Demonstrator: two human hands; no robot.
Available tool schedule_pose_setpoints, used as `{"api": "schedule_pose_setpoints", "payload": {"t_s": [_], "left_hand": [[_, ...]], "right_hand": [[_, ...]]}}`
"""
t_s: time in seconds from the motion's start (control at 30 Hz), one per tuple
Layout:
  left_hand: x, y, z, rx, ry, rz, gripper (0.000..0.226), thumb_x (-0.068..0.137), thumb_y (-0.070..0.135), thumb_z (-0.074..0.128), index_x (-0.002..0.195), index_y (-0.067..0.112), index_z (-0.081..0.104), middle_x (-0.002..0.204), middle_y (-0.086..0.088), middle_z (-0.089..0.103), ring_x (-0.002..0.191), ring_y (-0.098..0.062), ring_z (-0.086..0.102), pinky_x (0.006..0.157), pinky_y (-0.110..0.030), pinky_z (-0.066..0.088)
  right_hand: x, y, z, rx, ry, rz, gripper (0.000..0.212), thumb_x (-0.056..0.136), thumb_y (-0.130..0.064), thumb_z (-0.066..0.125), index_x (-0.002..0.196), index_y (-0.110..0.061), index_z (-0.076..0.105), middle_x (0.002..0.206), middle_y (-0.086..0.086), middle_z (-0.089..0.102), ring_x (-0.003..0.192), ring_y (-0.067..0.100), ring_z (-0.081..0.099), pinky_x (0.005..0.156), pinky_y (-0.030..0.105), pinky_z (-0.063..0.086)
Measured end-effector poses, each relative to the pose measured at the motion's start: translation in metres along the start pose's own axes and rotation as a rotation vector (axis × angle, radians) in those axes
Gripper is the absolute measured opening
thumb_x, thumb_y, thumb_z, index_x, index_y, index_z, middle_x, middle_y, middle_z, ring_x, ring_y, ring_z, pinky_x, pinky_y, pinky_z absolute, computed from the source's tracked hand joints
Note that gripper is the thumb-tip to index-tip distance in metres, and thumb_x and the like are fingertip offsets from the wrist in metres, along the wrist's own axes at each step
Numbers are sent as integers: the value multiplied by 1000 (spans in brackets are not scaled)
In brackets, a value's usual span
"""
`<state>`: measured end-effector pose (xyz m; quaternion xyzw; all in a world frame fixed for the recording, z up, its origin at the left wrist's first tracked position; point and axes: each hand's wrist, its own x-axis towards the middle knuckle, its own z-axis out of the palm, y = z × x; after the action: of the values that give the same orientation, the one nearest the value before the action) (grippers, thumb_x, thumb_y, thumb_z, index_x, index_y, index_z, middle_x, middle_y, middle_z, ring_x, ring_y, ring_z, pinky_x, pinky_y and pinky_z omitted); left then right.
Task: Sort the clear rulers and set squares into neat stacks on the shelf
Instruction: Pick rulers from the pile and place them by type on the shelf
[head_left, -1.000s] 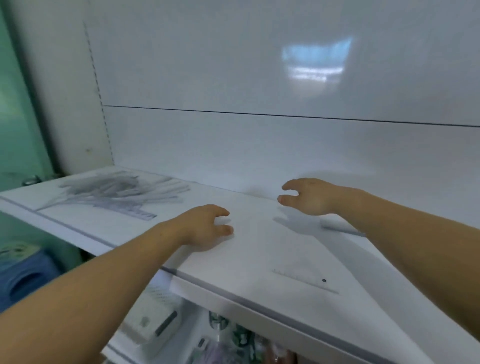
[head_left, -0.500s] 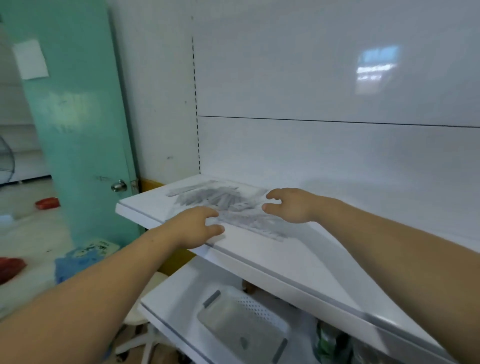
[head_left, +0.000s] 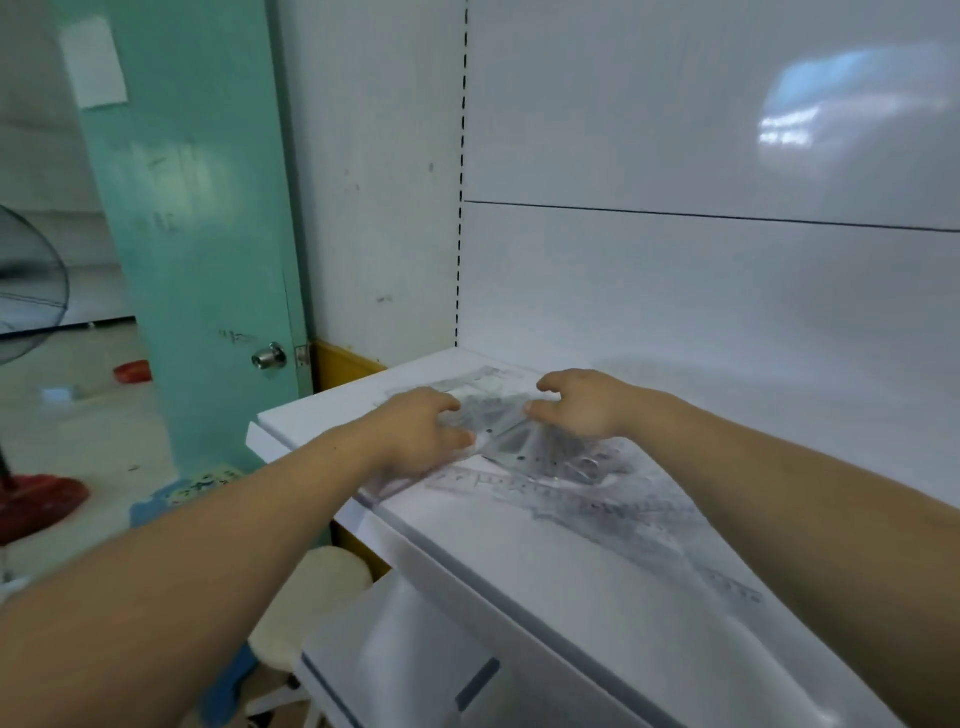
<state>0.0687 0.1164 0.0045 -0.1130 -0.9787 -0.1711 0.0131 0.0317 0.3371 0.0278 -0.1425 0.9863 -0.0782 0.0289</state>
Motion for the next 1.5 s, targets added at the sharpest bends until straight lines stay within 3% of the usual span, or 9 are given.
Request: {"api": "schedule_pose_setpoints", "payload": {"t_s": [0.1, 0.2, 0.33, 0.57, 0.67, 0.9, 1.03, 1.3, 1.5], "left_hand": [[28, -8, 1, 86, -67, 11, 74, 84, 65, 49, 146, 28, 32, 153, 1, 29, 138, -24, 30, 112, -40, 28], [50, -14, -3, 184, -76, 44, 72, 80, 66, 54, 142, 34, 36, 143, -2, 39, 128, -26, 38, 105, -42, 36], [73, -19, -10, 90, -116, 111, 60, 80, 51, 64, 134, 34, 45, 119, 3, 49, 104, -19, 50, 92, -32, 43], [95, -29, -11, -112, -121, 251, 46, 79, 33, 69, 123, 23, 59, 79, 14, 50, 74, -8, 52, 61, -20, 37], [94, -27, -10, -139, -94, 335, 42, 80, 30, 67, 121, 24, 60, 90, 12, 55, 77, -6, 52, 64, -19, 39], [64, 3, -6, -3, -77, 661, 48, 85, 49, 58, 127, 25, 55, 127, 1, 48, 119, -19, 45, 101, -36, 37], [32, 27, 5, 119, -186, 874, 57, 80, 59, 59, 127, 27, 55, 121, 3, 47, 114, -17, 43, 97, -36, 39], [15, 31, 4, 135, -197, 910, 50, 82, 55, 60, 126, 30, 53, 102, 10, 42, 92, -13, 45, 81, -30, 41], [13, 30, 5, 181, -114, 917, 38, 96, 35, 46, 134, 28, 50, 123, 1, 51, 111, -18, 49, 91, -30, 39]], "right_hand": [[27, 2, 6, -56, -25, 17, 62, 96, -55, 37, 140, -12, 40, 148, 9, 37, 133, 28, 37, 106, 38, 33], [43, 7, 6, -61, -11, 10, 37, 96, -48, 42, 96, -16, 60, 105, 6, 58, 104, 30, 52, 81, 34, 40], [45, 10, -3, -42, 61, 24, 34, 97, -35, 46, 121, -13, 57, 126, 6, 56, 113, 25, 51, 90, 31, 39], [30, 22, -6, -2, 315, 213, 20, 99, -20, 39, 105, -11, 56, 105, 9, 60, 93, 26, 54, 77, 33, 43], [14, 17, -8, 42, 325, 319, 26, 99, -21, 36, 109, -10, 58, 112, 9, 61, 96, 25, 53, 81, 32, 42], [-38, -1, -6, 9, 157, 526, 53, 96, -50, 40, 135, -14, 47, 138, 8, 50, 123, 26, 46, 99, 34, 36], [-71, -1, 6, 39, 214, 650, 53, 94, -50, 44, 136, -16, 45, 134, 8, 53, 120, 26, 49, 98, 33, 38], [-128, -11, 23, 101, 255, 750, 48, 92, -46, 53, 133, -21, 47, 120, 4, 58, 110, 22, 51, 90, 28, 38], [-137, -8, 27, 89, 217, 754, 50, 90, -47, 53, 133, -22, 47, 126, 4, 56, 114, 23, 51, 93, 29, 39]]}}
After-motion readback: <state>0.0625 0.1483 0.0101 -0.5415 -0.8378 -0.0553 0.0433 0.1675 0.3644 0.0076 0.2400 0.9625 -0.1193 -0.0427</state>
